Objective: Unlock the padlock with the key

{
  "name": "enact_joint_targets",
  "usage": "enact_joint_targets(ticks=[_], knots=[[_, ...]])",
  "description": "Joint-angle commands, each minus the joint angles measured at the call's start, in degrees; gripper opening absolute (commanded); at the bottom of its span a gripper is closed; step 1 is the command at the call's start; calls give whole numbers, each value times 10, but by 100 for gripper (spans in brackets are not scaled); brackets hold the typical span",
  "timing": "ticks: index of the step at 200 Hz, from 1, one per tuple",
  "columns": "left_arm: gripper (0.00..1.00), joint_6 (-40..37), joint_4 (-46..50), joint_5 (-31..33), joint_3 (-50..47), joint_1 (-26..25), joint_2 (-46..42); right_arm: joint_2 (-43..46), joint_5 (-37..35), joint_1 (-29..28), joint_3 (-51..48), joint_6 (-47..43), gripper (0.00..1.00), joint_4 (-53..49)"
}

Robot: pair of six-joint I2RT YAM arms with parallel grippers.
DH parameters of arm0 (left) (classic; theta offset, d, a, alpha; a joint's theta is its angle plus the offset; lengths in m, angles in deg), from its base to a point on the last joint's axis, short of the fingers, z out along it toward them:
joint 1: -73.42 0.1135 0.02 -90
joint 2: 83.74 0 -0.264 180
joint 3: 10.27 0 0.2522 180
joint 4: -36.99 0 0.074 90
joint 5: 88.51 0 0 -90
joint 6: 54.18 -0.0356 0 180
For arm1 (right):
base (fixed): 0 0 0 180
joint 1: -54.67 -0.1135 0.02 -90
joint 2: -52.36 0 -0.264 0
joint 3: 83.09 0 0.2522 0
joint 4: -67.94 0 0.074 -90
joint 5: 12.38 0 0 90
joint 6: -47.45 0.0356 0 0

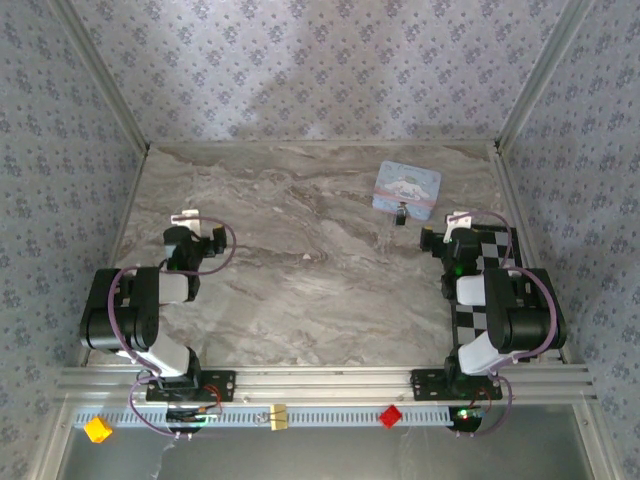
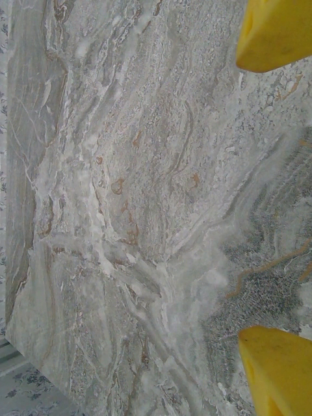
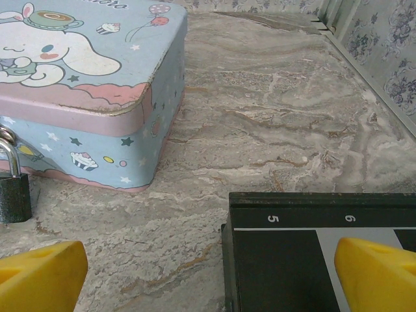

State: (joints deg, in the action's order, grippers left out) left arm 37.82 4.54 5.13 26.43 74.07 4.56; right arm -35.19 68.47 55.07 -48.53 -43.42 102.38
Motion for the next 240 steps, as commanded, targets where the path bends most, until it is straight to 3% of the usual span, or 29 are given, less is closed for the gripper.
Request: enact_joint_targets(ticks=[1,14,43,64,100,133,150,184,212,240], knots=[[100,-5,0,-12,9,3,-4,3,-1,1,8,5,99,-1],[100,-5,-1,-10,11,3,-4,3,31,-2,10,-12,99,-4],[100,-25,131,26,56,-28,-61,43,46,-19,-12,-41,99,4],[100,-22,210,51,71,-57,-123,117,9,-52,12,-62,99,-102],[100,54,340,46,101,-82,-252,252,24,-116,57,-70,99,-251],[100,198,504,70,152,-82,-376,379,55,-145,150,44,99,-445],[100,223,596,49,188,-81,-429,424,65,-144,197,134,99,-535],[100,373,807,95,209,-70,-573,498,144,-114,262,270,99,-703],[100,346,798,-16,144,-66,-703,556,216,-91,231,286,99,-721],[100,354,823,-121,125,-66,-700,544,265,-101,245,283,99,-755]])
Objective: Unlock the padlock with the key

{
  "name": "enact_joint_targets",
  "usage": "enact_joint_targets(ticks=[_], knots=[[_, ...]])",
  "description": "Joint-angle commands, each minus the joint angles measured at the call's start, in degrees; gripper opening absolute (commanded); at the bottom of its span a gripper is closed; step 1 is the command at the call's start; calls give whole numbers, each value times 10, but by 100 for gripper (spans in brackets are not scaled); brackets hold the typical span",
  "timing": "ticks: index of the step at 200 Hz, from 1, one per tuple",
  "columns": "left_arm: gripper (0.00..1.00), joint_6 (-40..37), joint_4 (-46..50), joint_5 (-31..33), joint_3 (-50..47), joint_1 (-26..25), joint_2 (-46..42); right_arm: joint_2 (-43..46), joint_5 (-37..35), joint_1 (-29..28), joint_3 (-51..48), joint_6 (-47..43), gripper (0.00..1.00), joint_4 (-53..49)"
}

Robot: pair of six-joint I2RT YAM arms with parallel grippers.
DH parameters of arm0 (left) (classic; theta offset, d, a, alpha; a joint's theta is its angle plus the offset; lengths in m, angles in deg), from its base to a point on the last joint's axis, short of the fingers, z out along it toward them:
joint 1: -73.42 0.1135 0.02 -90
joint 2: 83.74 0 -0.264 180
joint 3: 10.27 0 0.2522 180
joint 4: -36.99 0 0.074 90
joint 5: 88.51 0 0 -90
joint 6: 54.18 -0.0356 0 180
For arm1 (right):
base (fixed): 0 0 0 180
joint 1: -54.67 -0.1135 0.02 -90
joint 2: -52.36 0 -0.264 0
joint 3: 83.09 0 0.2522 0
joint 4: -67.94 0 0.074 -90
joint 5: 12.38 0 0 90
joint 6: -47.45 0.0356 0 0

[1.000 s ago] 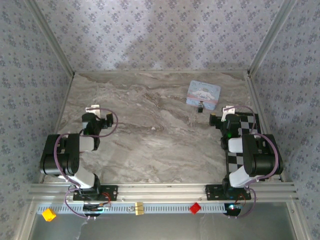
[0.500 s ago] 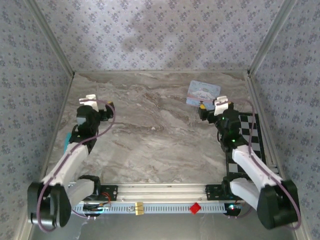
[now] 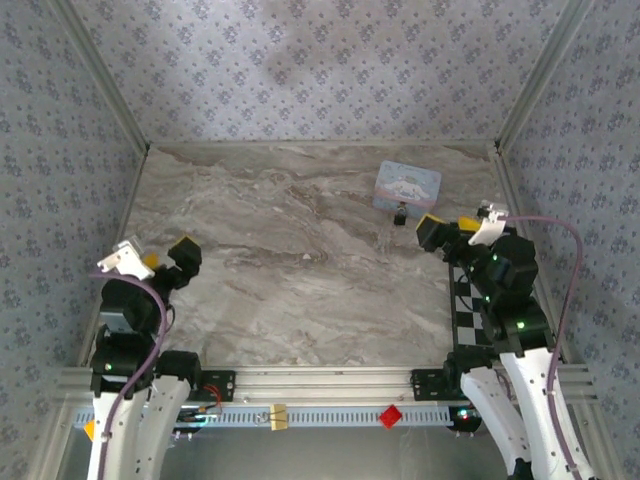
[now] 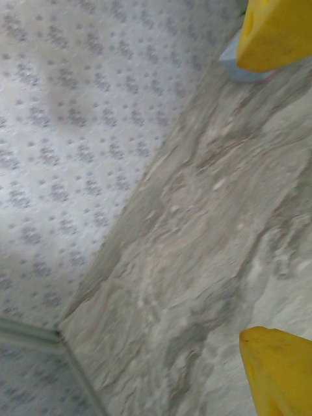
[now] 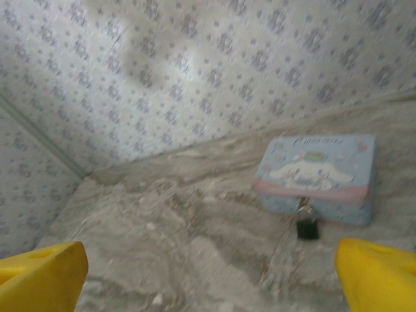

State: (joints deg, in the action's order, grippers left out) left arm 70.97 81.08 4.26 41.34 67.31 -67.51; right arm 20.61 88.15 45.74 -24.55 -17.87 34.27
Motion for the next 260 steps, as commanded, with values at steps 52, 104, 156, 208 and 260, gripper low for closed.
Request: enact_joint_targets(ticks=[52,104,156,208,260], knots=[[100,110,81,-172,-71,-40,59,-31,-9,-92,0,92,99,-174],[100,245,96,-137,-160,-180,16,-60,-125,-294,-86,257,98,-202],[100,267,8,-38,-185,-364,77,-219,-186,-507,-108,366,97,-84],[100,272,-29,26,-184,-444,120,-401,-100,-577,-69,369,90,5],[100,275,3,66,-197,-444,64,-518,-46,-621,10,348,74,-9]])
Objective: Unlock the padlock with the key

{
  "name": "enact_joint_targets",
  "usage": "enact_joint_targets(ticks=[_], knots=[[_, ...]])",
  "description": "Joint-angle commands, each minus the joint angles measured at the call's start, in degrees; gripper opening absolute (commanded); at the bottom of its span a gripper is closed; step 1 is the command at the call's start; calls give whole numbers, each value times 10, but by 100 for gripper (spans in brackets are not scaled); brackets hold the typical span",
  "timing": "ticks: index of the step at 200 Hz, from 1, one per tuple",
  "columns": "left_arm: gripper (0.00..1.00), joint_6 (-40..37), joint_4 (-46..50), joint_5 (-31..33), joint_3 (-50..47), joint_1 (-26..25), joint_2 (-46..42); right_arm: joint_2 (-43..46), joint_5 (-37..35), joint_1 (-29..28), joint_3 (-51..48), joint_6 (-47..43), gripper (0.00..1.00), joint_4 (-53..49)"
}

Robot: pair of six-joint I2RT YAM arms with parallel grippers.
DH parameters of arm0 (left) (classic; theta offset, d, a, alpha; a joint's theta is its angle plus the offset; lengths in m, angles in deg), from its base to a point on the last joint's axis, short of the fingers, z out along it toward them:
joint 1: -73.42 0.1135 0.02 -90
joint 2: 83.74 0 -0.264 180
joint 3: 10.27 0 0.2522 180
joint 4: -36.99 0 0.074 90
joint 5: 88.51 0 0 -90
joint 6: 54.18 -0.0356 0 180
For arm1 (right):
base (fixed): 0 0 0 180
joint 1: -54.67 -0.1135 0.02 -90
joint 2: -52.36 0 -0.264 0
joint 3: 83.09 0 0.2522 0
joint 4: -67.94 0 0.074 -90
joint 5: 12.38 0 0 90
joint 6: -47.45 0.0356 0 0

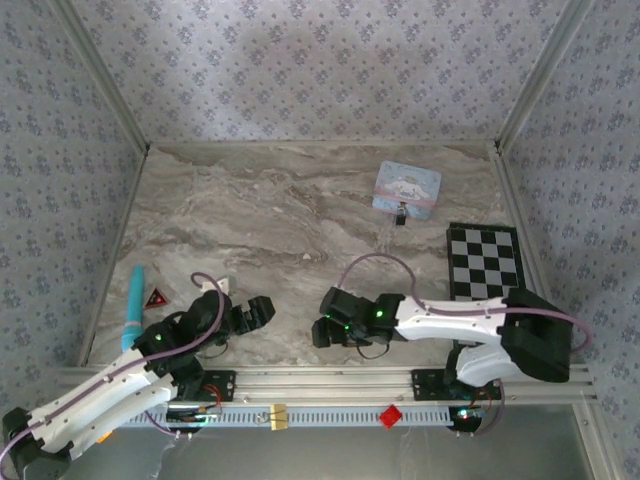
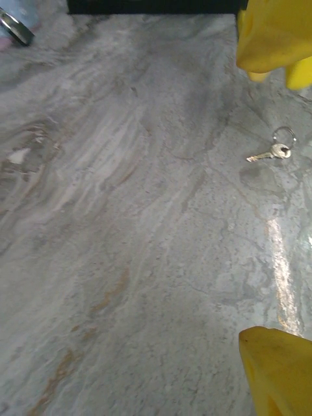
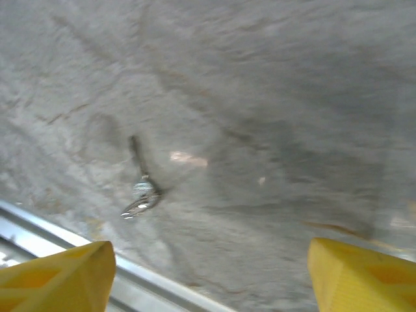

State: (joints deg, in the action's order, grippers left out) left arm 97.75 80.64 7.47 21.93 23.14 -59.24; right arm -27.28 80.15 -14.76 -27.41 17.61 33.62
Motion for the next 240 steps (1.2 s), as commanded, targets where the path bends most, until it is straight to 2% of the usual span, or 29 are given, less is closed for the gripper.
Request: enact_joint_targets(ticks=[1,48,87,154,240], knots=[[100,7,8,34,-3,-3,-19,-40,35,-17,40,-8,73,-3],[100,6,16,38,-13,-4,-41,-101,51,-26,92,-19,59,-23],[100,2,29,42,-14,-3,-65,-128,53,-24,109,-14,52,-31],[100,2,22,41,-22,-4,-72,-145,40,-10,112,-4,47,-42],[100,1,23,45,-25,-3,-70,-177,58,1,124,-14,38,-25]])
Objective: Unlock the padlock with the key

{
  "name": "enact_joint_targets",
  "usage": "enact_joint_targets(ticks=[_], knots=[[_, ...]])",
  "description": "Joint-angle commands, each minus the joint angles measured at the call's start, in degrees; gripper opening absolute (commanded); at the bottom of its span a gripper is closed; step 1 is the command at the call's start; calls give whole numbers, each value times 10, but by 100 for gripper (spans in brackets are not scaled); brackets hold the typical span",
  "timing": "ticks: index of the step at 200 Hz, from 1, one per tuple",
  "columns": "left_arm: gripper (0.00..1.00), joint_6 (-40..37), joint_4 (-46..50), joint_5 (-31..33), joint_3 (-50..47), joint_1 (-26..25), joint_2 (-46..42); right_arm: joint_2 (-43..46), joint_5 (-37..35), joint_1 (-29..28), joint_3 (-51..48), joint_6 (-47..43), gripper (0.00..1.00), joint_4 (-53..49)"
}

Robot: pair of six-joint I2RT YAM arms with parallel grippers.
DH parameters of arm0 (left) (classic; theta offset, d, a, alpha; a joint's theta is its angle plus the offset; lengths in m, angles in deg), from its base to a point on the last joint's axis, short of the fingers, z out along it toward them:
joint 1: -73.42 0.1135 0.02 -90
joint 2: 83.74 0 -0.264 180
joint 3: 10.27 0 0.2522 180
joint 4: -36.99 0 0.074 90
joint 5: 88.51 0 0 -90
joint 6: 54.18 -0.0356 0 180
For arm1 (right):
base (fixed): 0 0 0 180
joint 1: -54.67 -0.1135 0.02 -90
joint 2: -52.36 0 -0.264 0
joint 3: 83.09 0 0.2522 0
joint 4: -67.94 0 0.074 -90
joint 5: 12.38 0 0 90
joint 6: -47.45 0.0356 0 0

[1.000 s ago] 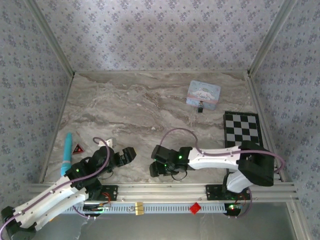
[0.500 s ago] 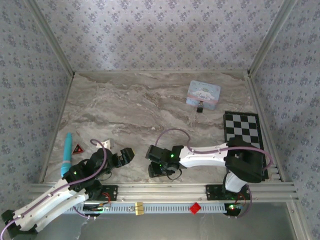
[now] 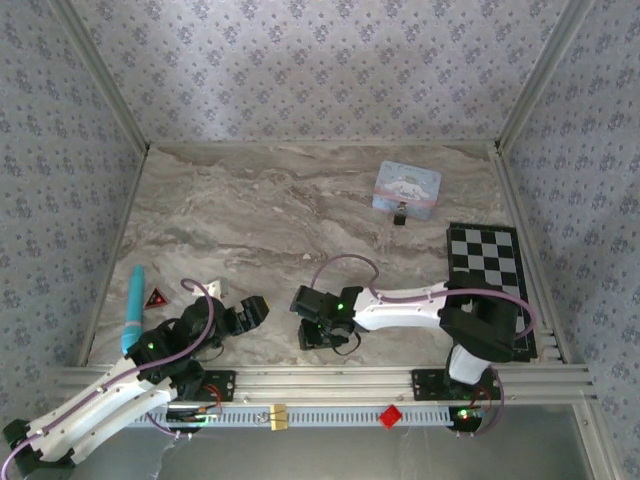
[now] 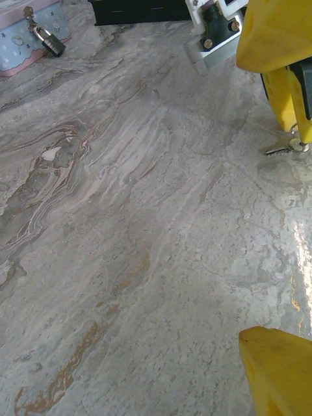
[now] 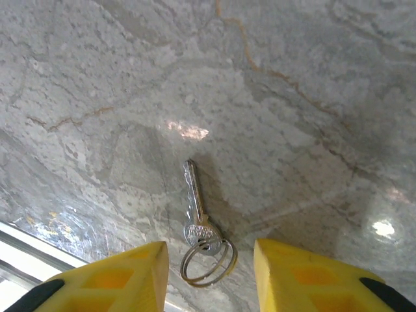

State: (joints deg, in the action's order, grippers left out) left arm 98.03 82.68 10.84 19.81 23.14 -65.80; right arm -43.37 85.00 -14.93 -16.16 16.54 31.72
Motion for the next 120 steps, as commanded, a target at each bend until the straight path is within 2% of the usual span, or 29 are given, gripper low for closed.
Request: enact_joint_targets(ticks=[1,64,120], knots=[[100,-2,3,12,-4,-3,-4,-17,10,3,12,-4,38,-6],[100,-2,2,14,-3,-3,-1,-29,19,7,20,-11,29,-7],[100,-4,-2,15,-1,-3,8,-15,-10,9,22,-15,23,-27]])
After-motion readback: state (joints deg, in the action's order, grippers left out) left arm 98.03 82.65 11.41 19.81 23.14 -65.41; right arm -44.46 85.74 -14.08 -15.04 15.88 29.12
